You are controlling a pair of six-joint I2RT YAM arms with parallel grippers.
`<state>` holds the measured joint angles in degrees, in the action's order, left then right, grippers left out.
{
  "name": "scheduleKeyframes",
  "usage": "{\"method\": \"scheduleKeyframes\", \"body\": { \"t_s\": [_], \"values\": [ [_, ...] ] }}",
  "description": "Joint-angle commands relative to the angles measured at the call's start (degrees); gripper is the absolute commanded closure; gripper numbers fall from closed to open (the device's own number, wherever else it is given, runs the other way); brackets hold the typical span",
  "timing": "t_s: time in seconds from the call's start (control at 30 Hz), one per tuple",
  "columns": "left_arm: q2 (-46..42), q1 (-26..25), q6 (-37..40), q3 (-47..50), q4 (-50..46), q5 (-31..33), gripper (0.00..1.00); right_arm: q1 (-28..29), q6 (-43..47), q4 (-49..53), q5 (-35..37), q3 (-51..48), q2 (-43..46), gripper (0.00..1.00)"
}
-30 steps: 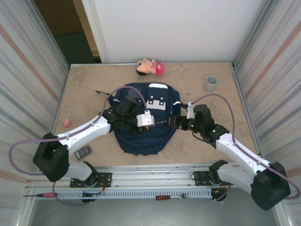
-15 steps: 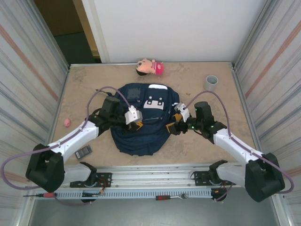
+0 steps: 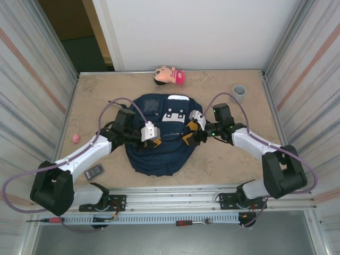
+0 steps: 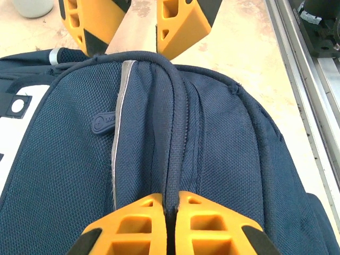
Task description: Pack the student bag
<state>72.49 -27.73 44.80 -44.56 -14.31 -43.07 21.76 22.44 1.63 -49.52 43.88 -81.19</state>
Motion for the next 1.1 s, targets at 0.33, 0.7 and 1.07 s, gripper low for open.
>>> {"method": "scheduleKeyframes", "body": {
  "t_s": [0.33,0.7,1.07],
  "values": [
    [-0.73,0.35,-1.53,-0.18,6.59,-1.04,1.0,2.14,4.63,12.33,-8.57,5.91,-1.34,0.56],
    [0.05,0.36,-2.77,-0.53,8.35,-0.46,1.0,2.42,2.71,15.59,-8.11,6.54,-2.16,0.7],
    [-1.4,0.41,-1.63,0.16,7.67,-0.09,1.0,0.12,1.44,16.27,-8.89,9.05,-2.46,0.57]
  ]
}}
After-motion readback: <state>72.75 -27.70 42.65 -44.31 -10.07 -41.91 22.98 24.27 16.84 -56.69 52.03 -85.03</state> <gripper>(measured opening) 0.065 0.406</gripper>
